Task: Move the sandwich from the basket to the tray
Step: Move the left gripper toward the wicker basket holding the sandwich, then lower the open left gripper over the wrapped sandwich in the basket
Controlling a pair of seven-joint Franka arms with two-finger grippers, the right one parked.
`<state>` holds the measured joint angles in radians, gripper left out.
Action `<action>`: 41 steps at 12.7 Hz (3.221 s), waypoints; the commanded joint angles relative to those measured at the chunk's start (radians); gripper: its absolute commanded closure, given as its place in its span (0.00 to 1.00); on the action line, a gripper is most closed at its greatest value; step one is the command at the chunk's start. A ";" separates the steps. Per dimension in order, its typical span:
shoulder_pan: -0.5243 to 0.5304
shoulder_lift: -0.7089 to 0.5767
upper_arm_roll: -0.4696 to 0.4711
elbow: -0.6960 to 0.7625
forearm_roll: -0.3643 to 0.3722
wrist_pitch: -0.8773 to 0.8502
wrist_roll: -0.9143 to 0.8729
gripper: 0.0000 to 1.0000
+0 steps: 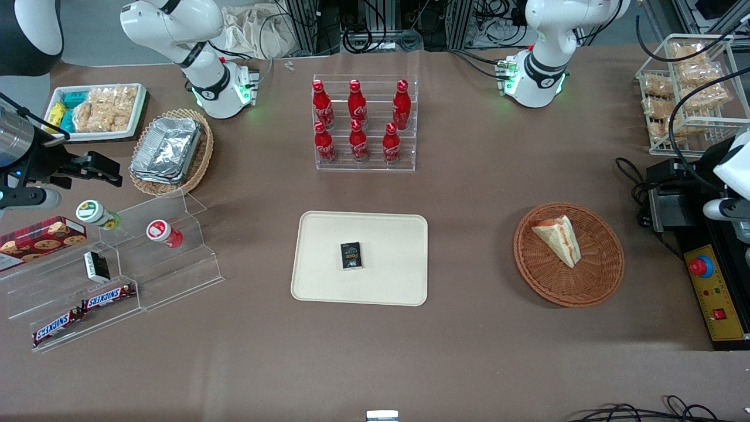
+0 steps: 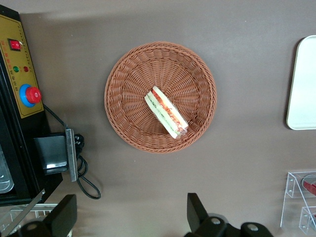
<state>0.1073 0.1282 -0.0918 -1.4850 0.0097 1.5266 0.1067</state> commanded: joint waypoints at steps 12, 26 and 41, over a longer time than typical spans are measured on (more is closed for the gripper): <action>-0.001 0.034 -0.014 -0.018 -0.016 -0.016 -0.131 0.01; -0.009 0.017 -0.017 -0.501 -0.074 0.542 -0.547 0.01; -0.021 0.140 -0.026 -0.706 -0.082 0.920 -0.723 0.19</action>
<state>0.0924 0.2652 -0.1130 -2.1694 -0.0625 2.4088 -0.5944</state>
